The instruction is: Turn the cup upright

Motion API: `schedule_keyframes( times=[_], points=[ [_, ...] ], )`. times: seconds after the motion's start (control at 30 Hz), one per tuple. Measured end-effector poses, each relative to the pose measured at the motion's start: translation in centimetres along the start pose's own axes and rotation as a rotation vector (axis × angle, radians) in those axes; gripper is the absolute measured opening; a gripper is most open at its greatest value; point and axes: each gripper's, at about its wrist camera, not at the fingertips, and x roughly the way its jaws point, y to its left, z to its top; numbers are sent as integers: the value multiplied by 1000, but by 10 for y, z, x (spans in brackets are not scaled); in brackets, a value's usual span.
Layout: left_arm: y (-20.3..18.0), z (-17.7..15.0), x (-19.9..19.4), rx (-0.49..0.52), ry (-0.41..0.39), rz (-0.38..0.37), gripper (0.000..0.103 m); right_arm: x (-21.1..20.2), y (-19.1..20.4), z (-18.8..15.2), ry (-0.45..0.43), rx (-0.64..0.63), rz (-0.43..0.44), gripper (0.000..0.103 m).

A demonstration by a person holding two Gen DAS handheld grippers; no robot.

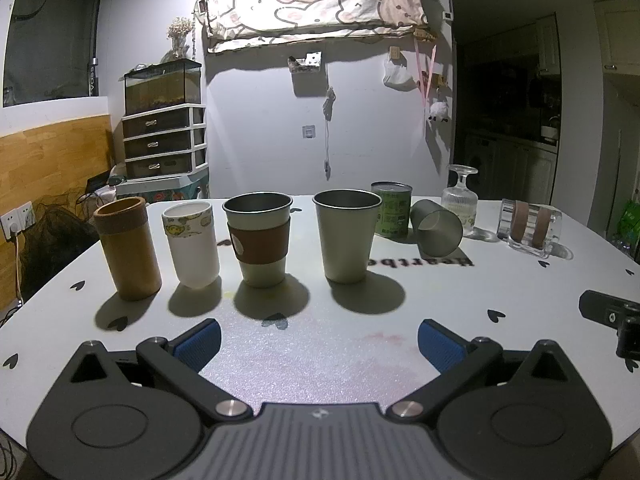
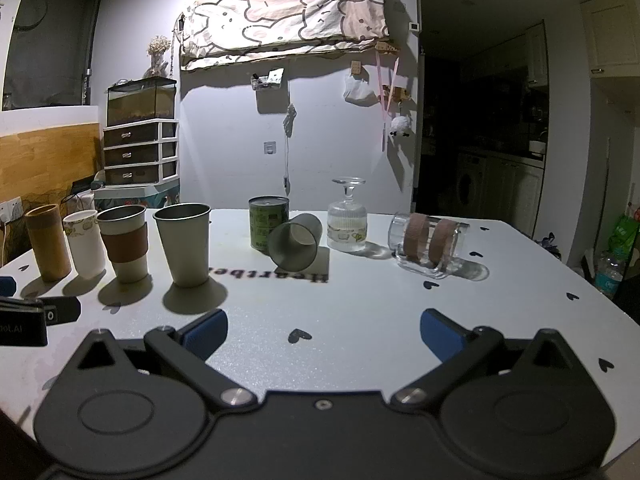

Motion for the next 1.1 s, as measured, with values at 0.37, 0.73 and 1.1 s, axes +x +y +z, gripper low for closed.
schedule_keyframes(
  times=[0.37, 0.73, 1.1],
  points=[
    [0, 0, 0, 1, 0, 1, 103, 0, 16, -7, 1, 0, 1, 103],
    [0, 0, 0, 2, 1, 1, 103, 0, 14, -6, 1, 0, 0, 103],
    [1, 1, -1, 2, 0, 1, 103, 0, 16, -7, 1, 0, 0, 103]
  ],
)
